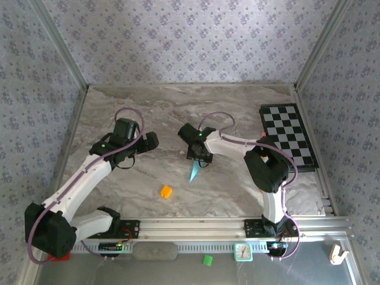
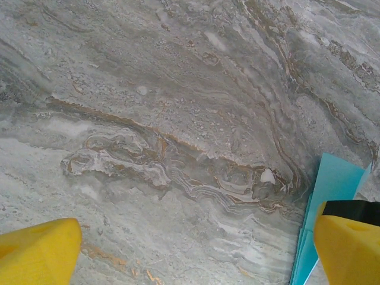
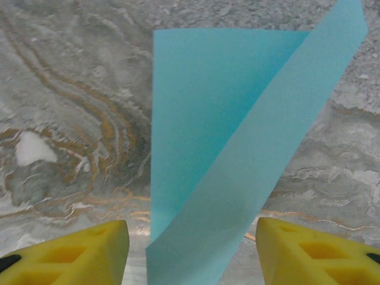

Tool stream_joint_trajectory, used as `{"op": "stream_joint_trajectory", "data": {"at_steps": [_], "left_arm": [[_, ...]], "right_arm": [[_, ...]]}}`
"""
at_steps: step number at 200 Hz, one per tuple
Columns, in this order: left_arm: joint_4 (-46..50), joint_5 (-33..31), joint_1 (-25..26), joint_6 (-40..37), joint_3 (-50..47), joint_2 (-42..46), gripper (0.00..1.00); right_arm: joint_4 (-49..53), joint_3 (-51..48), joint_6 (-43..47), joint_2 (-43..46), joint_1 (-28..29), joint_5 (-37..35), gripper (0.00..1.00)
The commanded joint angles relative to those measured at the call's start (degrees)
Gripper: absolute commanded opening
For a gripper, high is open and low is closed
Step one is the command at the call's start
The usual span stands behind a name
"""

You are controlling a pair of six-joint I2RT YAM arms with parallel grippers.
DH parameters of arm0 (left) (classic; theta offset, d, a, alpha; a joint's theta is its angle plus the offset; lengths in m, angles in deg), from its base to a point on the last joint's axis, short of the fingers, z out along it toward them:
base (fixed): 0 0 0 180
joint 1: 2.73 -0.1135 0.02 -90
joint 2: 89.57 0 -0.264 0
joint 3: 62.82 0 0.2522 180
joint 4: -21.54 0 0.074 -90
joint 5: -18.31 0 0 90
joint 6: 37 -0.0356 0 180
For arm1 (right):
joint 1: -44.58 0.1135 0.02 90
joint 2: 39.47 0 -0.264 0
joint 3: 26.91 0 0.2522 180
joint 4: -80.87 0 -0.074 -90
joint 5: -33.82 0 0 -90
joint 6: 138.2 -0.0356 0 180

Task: Fold a paper plane with a square sheet of paper (pick it up from the middle)

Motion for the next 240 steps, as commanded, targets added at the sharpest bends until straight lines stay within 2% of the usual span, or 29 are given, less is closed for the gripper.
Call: {"op": "stream_joint_trajectory", "data": {"at_steps": [1, 71, 100, 135, 174, 201, 240], "left_arm": [[-0.66, 1.31, -0.56, -1.14, -0.42, -0.46, 1.0], [-1.53, 2.65, -0.97, -0.44, -0.37, -1.9, 1.0], [-1.62, 3.01, -0.98, -0.25, -0.3, -2.26, 1.0], [-1.64, 3.2, -1.05, 0.23, -0.16, -2.39, 1.0], [-1.54, 3.55, -1.07, 0.53, -0.25, -2.48, 1.0], [-1.71, 4.02, -1.74, 1.74, -0.85, -2.45, 1.0], [-4.25, 8.63, -5.78, 5.45, -3.52, -2.39, 1.0]], "right_arm": [[5.62, 1.73, -3.63, 0.47, 0.54, -5.01, 0.57], [7.29, 0.47, -4.76, 3.18, 0.52, -7.39, 0.38], [5.72, -0.73, -4.76, 3.14, -0.12, -4.82, 0.28], [3.86, -1.86, -4.89, 2.79, -0.68, -1.71, 0.26], [3.64, -3.42, -4.79, 5.92, -1.08, -3.81, 0.08], [0.43, -3.77, 0.06, 9.29, -2.12, -3.6, 0.02], [-7.85, -1.02, 12.48, 11.65, -2.97, 5.85, 0.01]]}}
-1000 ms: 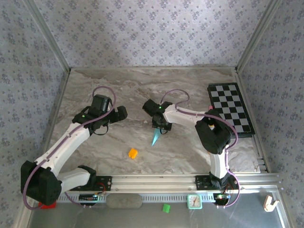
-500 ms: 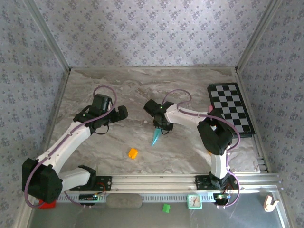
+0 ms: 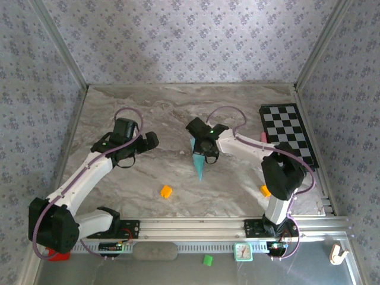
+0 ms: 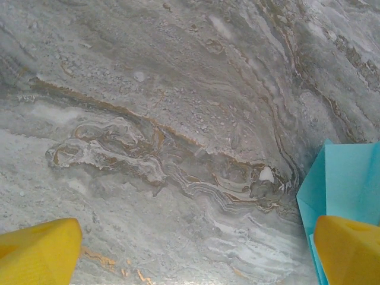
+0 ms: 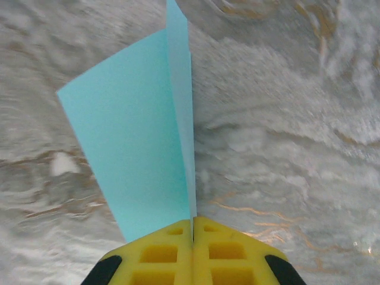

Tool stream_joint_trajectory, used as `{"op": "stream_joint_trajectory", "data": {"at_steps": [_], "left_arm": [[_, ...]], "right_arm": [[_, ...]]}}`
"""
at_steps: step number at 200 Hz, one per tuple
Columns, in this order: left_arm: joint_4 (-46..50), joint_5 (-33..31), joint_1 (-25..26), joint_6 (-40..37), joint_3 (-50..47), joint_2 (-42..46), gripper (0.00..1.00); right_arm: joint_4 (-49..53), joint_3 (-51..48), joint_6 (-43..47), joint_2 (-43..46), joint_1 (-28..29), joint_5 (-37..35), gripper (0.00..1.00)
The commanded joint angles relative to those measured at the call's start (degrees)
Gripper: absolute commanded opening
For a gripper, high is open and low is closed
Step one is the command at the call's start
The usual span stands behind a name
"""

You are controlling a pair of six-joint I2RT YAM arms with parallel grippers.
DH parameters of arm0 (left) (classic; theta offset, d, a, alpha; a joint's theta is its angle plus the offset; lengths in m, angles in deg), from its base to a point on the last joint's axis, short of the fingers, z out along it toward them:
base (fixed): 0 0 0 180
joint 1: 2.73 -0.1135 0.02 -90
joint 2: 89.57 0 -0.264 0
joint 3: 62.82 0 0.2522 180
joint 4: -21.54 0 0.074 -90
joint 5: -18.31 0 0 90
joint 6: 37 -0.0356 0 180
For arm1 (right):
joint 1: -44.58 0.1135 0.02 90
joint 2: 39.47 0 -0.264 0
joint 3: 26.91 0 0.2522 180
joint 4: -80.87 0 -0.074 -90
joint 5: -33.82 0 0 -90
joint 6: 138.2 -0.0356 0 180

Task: Fold a paper plane with a square sheet of paper (pick it up from the middle)

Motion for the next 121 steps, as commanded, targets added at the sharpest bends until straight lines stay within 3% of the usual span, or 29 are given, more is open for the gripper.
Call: {"op": "stream_joint_trajectory", "data": {"at_steps": [1, 27, 69, 121], "left_arm": [[-2.24, 3.81, -2.54, 3.18, -2.02, -0.1, 1.0], [-4.19, 6.38, -4.98, 5.66, -4.42, 0.45, 1.0], [-7.61, 9.24, -5.5, 7.55, -6.55, 1.08, 0.98], [-13.85, 18.11, -5.33, 10.7, -9.92, -3.52, 0.81]], "right_arm": [[-6.58, 2.16, 9.22, 2.15, -0.24, 6.26, 0.01], [-15.65, 0.97, 14.66, 2.75, -0.38, 17.1, 0.01], [-32.82, -4.62, 10.92, -0.77, -2.08, 32.15, 0.03], [-46.33, -11.86, 4.08, -6.37, -3.36, 38.66, 0.04]]}}
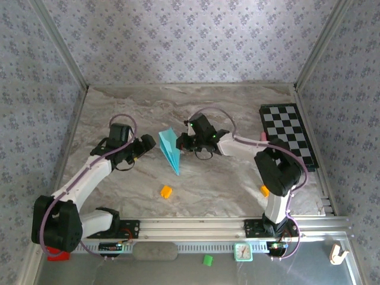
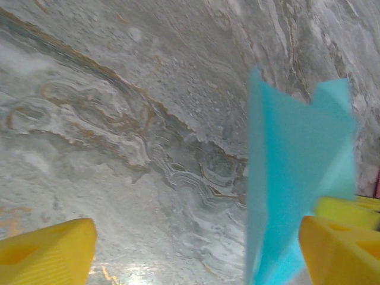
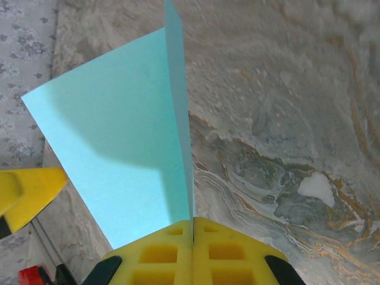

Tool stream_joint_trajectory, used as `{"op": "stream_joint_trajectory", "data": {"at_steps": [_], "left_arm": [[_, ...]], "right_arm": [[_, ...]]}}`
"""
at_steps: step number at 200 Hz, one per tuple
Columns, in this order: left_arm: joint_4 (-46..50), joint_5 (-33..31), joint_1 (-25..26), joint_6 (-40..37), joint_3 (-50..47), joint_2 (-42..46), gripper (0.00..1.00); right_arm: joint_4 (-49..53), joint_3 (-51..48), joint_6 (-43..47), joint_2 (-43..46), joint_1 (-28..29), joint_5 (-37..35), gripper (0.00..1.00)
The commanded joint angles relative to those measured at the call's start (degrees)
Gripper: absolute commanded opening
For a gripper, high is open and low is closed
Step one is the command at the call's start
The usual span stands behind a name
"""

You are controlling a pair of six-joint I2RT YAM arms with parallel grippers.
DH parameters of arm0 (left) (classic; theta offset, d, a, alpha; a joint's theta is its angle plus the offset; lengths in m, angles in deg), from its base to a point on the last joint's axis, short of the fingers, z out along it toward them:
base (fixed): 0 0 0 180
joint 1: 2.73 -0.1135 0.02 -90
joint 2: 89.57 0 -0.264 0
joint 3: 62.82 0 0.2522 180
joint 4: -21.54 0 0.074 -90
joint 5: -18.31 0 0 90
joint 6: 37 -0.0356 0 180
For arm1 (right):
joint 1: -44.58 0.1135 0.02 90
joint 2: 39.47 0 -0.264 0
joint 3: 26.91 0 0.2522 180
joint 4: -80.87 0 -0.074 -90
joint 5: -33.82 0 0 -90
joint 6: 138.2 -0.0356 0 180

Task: Fold a paper plane with a square sheet of paper (pick it up from the middle)

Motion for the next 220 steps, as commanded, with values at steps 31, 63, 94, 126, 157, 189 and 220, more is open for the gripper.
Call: {"op": "stream_joint_trajectory", "data": {"at_steps": [31, 63, 94, 126, 157, 189, 220], "left_arm": [[-8.9, 8.55, 1.72, 4.17, -4.52, -5.63, 0.69], [-11.44, 9.75, 4.96, 4.18, -4.65, -8.94, 0.62], [-11.95, 9.25, 6.85, 4.04, -3.65, -11.91, 0.5], [-12.5, 9.28, 7.39, 3.78, -2.9, -14.64, 0.37], [-13.86, 9.24, 7.56, 3.78, -2.22, -16.12, 0.36], [-14.0, 8.43, 7.65, 3.52, -1.22, -17.74, 0.32], [-13.73, 8.0, 7.65, 3.43, -0.13, -19.59, 0.21]], "right_arm": [[-12.29, -5.92, -6.32, -4.25, -1.11, 7.12, 0.04], [-13.84, -7.78, -7.28, -4.72, -1.71, 7.56, 0.04], [-14.68, -8.84, -7.49, -4.81, -2.16, 8.03, 0.04], [-15.17, -9.24, -7.58, -4.89, -2.43, 8.64, 0.04], [-15.5, -9.47, -7.56, -5.15, -2.41, 9.24, 0.04], [-15.55, -9.63, -7.56, -5.23, -2.51, 9.49, 0.04], [-15.45, -9.72, -7.67, -5.33, -2.61, 9.83, 0.06]]}}
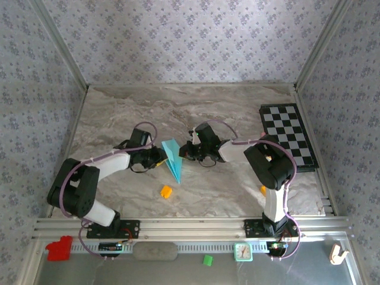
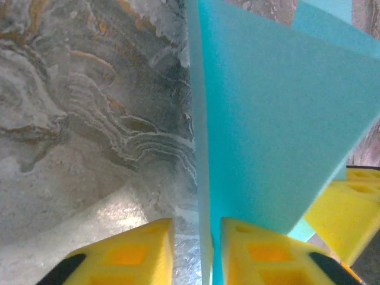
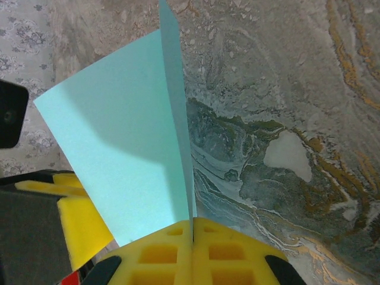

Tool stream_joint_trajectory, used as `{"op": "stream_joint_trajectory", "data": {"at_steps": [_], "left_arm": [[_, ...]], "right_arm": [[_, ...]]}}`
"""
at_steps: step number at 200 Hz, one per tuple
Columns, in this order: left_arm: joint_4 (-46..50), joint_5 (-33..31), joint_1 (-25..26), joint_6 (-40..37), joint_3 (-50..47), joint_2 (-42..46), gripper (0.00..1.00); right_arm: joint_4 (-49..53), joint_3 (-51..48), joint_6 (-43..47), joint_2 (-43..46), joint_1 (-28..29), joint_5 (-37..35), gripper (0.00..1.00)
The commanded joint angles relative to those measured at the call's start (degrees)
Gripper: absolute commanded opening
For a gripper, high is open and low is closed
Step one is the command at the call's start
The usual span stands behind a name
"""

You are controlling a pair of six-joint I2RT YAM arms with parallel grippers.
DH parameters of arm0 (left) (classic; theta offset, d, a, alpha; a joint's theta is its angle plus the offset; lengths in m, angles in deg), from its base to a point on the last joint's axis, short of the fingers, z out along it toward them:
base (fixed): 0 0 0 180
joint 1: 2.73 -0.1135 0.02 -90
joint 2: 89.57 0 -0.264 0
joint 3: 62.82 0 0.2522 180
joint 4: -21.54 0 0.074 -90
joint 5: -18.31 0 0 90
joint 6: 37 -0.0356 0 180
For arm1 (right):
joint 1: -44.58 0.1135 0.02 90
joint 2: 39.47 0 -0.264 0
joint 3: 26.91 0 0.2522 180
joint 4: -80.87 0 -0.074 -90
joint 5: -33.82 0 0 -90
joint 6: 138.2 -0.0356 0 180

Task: Fold a paper plane with a square sheet of paper (pick it up from the middle)

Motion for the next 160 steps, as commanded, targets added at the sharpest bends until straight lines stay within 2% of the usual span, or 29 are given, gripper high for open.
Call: {"op": "stream_joint_trajectory", "data": {"at_steps": [1, 46, 66, 127, 160], "left_arm": [[-0.31, -0.37, 0.29, -0.64, 2.06, -1.39, 0.21], [0.82, -0.74, 0.2, -1.57, 3.04, -2.39, 0.05], [1.8, -0.29, 0.2, -3.25, 3.8, -2.64, 0.0], [4.35, 1.93, 0.2, -8.37, 6.63, -3.85, 0.0], [4.58, 3.73, 0.2, -9.71, 7.73, -5.69, 0.0]], "right_arm": [[-0.43, -0.52, -0.63, -0.96, -0.36, 1.31, 0.06], [1.54, -0.26, 1.57, -0.7, -1.06, 2.49, 0.18], [3.02, -0.04, 3.57, -0.79, -1.56, 3.63, 0.2], [10.29, 3.31, 9.34, -2.69, -2.03, 4.16, 0.22], [10.35, 4.13, 9.96, -3.73, -2.07, 5.52, 0.24]]}}
